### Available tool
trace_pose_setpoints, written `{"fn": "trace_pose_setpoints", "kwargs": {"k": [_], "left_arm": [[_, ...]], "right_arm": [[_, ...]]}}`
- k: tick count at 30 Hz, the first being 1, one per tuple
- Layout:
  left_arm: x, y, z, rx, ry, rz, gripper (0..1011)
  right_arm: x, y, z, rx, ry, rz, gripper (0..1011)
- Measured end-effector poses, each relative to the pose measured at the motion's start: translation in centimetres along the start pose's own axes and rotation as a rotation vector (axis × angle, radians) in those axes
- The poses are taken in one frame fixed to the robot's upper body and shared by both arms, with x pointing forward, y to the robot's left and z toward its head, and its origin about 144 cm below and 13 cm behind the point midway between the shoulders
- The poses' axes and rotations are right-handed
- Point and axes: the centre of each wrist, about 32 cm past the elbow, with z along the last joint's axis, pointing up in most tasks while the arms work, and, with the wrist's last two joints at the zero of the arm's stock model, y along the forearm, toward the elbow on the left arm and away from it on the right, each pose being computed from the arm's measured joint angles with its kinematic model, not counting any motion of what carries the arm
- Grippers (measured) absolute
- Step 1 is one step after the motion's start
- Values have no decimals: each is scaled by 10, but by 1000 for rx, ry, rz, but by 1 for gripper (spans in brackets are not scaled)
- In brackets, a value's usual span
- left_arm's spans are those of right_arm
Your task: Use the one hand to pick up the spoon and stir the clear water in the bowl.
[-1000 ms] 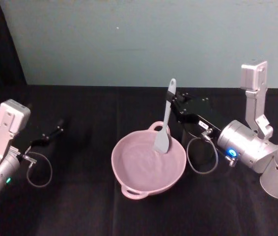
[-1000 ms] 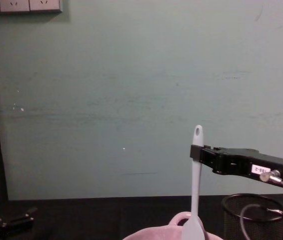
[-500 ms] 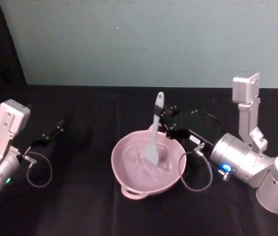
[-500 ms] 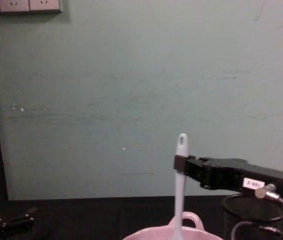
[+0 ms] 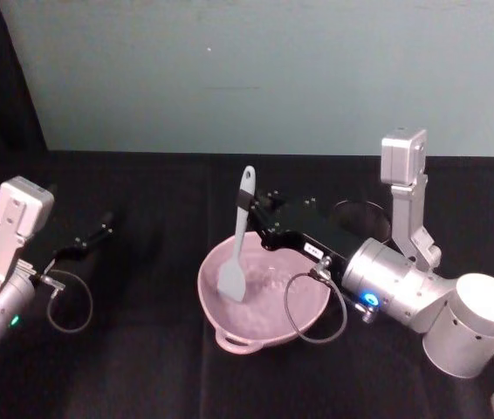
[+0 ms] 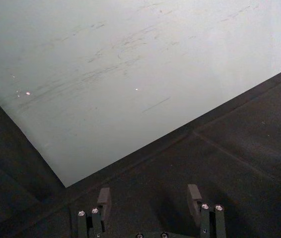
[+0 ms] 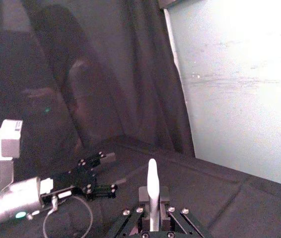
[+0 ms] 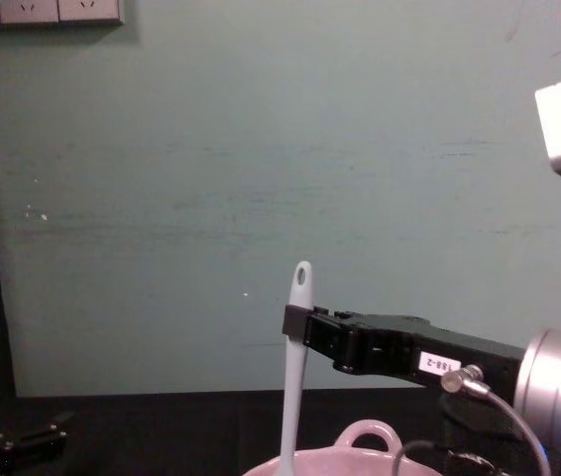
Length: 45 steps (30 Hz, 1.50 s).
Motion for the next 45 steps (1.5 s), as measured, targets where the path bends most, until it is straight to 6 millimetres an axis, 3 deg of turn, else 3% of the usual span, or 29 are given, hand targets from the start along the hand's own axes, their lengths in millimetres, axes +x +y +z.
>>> {"fn": "trace_pose_setpoints", "kwargs": {"k": [11,24,36,45], "left_arm": [[0,0,0,0,0,0,1005],[0,0,0,0,0,0,1005],[0,0,0,0,0,0,1005],[0,0,0,0,0,0,1005]], "right_arm": [[23,13,-1,3,6,-65,110],[44,-12,7,15,-20,-166,110],[31,-26,10,-5,-44,-131,110],[9,-18,4,-19,-31,-43,110]]}}
